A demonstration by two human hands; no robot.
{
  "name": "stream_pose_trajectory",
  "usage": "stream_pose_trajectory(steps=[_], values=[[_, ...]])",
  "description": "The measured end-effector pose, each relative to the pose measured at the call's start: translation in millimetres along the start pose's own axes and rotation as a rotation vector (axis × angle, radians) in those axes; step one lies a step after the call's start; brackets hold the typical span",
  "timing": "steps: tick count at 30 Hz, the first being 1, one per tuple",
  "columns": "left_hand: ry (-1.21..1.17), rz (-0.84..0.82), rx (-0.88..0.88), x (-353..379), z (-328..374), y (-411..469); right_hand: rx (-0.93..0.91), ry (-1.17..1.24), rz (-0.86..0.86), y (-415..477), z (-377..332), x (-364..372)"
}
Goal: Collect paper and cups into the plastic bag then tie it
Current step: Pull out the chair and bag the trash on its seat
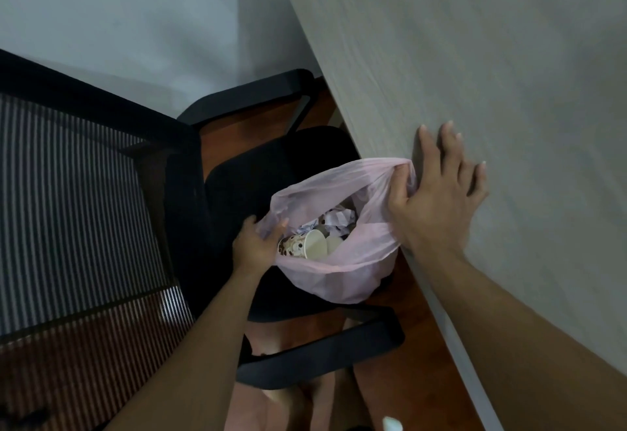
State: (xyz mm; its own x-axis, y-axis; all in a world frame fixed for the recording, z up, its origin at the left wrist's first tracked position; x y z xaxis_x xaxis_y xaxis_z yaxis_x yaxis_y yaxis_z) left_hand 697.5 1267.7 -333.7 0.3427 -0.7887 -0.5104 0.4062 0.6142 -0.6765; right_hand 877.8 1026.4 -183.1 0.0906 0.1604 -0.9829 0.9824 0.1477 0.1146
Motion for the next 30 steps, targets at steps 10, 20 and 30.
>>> stream_pose_trajectory(steps=[10, 20, 30], values=[[-0.279, 0.200, 0.202, -33, 34, -48, 0.003, 0.165, 0.020, 0, 5, -2], [-0.411, 0.113, 0.343, -120, 82, -143, 0.028, 0.378, -0.250, 0, 6, -23], [-0.398, 0.182, 0.412, -249, 188, -250, 0.120, 0.746, -0.320, -3, -45, -184]])
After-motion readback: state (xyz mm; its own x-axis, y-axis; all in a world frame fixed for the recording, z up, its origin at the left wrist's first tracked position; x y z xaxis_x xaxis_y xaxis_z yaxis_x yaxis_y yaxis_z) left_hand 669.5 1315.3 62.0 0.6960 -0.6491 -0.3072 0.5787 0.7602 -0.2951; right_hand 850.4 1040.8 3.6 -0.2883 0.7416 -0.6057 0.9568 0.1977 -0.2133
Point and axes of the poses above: each hand's wrist, its own y-axis towards the middle knuckle, its own x-axis out of the palm, z = x × y, the point moved 4 cm from there along y, towards the middle knuckle, and after that the axes turned 6 degrees about -y, right-handed, at the moved point
